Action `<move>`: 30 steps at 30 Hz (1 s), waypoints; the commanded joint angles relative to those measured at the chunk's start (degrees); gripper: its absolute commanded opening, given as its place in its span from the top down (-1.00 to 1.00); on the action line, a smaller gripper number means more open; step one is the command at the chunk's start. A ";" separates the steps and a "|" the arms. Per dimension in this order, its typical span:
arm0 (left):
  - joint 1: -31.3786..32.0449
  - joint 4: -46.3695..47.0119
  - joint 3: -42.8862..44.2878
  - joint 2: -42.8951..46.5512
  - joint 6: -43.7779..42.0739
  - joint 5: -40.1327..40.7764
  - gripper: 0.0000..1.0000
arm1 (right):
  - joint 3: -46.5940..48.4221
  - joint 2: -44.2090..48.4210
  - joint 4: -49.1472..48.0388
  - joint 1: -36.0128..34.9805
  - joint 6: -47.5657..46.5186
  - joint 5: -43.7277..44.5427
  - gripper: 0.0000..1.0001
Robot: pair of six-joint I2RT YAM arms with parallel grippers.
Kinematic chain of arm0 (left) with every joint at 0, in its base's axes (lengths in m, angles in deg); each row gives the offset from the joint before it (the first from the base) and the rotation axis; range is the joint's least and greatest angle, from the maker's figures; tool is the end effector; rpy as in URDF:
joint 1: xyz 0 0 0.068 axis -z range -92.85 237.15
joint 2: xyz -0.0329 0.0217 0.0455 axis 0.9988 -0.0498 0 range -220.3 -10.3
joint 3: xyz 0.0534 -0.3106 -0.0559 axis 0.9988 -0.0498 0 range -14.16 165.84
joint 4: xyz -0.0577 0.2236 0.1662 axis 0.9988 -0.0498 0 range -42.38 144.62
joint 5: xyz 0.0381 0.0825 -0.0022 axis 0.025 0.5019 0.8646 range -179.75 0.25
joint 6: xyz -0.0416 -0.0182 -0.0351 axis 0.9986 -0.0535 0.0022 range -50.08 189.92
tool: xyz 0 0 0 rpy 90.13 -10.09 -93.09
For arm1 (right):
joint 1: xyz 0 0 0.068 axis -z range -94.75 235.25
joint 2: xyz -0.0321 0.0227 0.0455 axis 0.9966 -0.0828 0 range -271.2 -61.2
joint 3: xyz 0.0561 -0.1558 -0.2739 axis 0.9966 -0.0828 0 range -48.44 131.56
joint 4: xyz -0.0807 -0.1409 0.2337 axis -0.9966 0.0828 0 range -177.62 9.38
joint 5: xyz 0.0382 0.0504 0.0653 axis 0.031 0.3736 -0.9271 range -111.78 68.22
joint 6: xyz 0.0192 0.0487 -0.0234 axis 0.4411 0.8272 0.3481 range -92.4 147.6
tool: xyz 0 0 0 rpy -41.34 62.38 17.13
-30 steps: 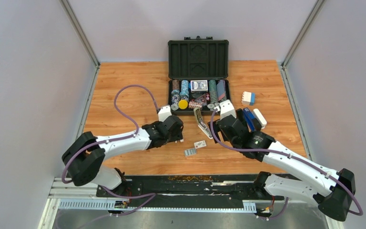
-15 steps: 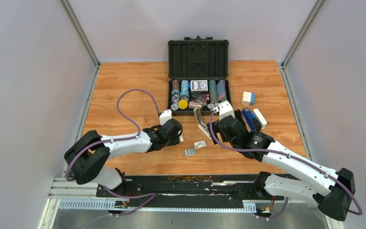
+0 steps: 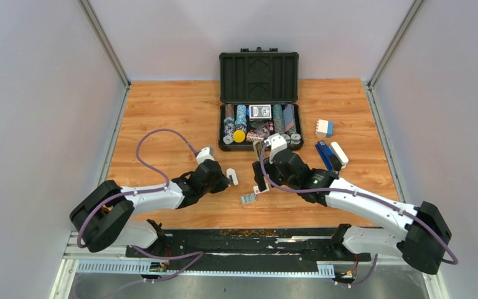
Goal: Load the staples into the stapler
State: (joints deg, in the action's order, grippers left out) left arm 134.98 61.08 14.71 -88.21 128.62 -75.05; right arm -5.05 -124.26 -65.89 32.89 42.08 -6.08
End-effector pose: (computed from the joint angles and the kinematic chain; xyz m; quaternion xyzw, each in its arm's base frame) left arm 0.1821 -0.1857 0.1783 -0.1372 0.8991 -0.2495 0.3324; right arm 0.1537 0.1811 0.2832 -0.2399 0.8722 0.1205 0.4088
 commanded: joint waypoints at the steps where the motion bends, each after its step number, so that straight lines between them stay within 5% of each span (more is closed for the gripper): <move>1: -1.14 6.97 -4.49 4.52 1.46 -4.09 1.00 | 0.71 -6.00 -12.64 0.19 6.54 -9.47 -0.86; 17: -1.34 18.85 -13.53 21.47 4.12 -9.16 1.00 | -4.25 -15.21 -38.23 3.02 17.09 -26.51 -0.40; 26: -1.34 20.98 -15.76 24.97 5.60 -9.46 1.00 | -4.59 -17.40 -40.41 3.93 18.69 -28.67 -0.02; 30: -1.34 21.40 -16.23 25.18 5.84 -9.37 1.00 | -3.84 -18.41 -40.72 3.99 18.46 -29.86 0.32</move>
State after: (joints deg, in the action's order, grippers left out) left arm 133.87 78.52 -1.23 -64.10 133.47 -84.41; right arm -9.66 -141.71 -102.65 36.59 59.68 -33.64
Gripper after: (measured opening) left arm 0.018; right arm 0.402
